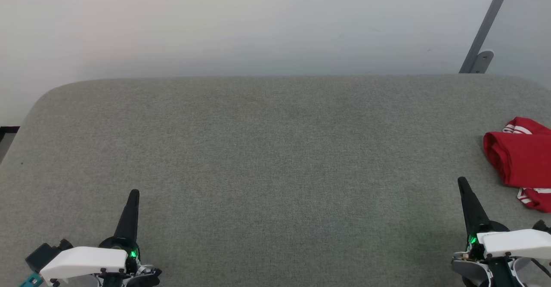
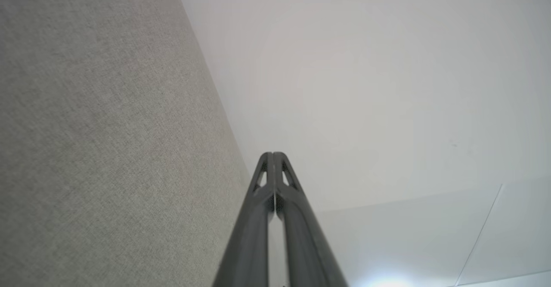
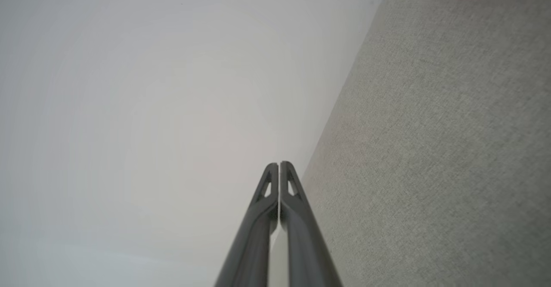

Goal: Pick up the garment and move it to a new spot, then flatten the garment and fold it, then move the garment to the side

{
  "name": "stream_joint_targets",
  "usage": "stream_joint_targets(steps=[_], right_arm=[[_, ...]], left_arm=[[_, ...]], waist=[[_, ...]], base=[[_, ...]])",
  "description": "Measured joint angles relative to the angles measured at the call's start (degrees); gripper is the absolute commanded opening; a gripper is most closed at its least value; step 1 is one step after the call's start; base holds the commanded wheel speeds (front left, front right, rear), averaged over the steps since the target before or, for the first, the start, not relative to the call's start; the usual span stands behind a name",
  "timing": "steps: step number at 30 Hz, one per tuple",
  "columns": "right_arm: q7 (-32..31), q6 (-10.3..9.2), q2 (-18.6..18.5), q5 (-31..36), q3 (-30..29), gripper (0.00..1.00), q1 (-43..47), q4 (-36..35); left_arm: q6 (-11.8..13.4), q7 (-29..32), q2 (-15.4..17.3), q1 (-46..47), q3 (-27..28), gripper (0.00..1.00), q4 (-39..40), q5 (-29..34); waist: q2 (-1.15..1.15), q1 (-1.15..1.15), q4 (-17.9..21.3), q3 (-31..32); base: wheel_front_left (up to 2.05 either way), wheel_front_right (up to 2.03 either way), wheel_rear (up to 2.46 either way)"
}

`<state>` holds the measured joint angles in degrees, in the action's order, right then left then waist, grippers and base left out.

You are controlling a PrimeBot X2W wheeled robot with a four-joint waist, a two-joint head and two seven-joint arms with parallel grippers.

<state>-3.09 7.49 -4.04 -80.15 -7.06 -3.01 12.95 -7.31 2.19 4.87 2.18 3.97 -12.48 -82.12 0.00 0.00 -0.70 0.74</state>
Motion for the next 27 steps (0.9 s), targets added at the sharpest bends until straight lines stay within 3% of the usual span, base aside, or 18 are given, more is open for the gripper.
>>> stream_joint_targets(steps=[27], right_arm=[[-3.0, -0.01, 0.9, -10.3, 0.4, 0.0, -2.4, 0.9]], left_arm=[[0.0, 3.1, -1.2, 3.3, 1.5, 0.0, -1.3, -9.1]], waist=[[0.0, 0.0, 0.6, -0.8]], base=[[0.0, 0.0, 0.0]])
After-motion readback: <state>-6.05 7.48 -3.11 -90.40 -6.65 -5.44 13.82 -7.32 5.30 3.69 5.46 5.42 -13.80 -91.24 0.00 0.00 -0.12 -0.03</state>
